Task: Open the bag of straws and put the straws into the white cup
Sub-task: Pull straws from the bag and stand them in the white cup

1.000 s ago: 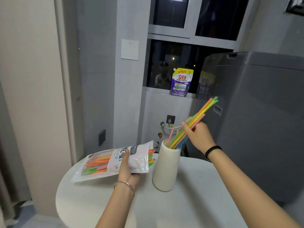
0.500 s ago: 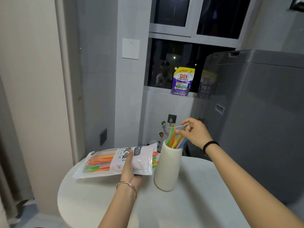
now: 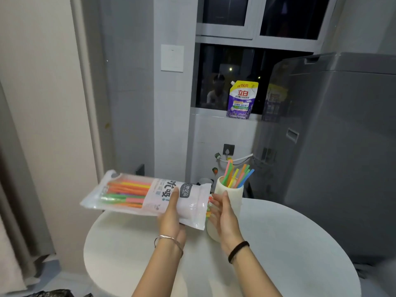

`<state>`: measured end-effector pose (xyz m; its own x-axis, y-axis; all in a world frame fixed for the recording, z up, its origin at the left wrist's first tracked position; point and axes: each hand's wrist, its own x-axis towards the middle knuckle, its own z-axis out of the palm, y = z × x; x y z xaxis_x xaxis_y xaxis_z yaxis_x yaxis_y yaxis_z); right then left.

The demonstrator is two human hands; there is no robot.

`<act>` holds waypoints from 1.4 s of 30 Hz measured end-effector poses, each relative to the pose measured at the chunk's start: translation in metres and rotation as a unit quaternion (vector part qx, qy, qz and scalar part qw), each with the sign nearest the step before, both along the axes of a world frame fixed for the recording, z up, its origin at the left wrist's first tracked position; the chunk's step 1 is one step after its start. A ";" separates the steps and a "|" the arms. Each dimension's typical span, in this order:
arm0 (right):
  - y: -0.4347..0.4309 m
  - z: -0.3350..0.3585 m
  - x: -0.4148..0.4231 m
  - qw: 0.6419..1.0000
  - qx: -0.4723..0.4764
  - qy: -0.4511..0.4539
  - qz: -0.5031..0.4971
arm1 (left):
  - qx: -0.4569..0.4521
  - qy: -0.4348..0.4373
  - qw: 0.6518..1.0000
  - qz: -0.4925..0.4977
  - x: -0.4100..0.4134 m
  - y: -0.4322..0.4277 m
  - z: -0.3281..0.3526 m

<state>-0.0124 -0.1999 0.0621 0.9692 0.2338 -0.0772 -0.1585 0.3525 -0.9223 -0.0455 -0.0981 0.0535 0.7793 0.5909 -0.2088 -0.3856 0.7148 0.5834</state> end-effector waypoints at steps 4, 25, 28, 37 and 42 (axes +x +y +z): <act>0.008 -0.005 -0.003 0.976 0.191 0.103 0.017 | 0.143 0.028 0.988 0.043 0.000 -0.008 0.000; -0.020 -0.008 0.009 0.971 -0.134 -0.178 -0.087 | -0.033 0.040 0.999 -0.017 0.000 -0.003 -0.002; -0.029 -0.003 0.013 0.968 -0.115 -0.185 -0.122 | -0.086 0.020 0.995 -0.044 -0.001 0.007 -0.003; -0.019 -0.002 0.008 0.986 -0.072 -0.101 -0.112 | -0.106 0.010 0.992 -0.069 -0.003 -0.003 0.002; -0.027 0.007 0.007 0.983 0.025 -0.100 -0.153 | -0.116 -0.016 0.990 -0.080 -0.005 0.004 0.000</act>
<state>-0.0056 -0.2266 0.0686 0.9892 -0.0732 0.1267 0.1455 0.4002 -0.9048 -0.0505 -0.0938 0.0539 0.8675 0.3981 -0.2984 -0.2719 0.8816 0.3857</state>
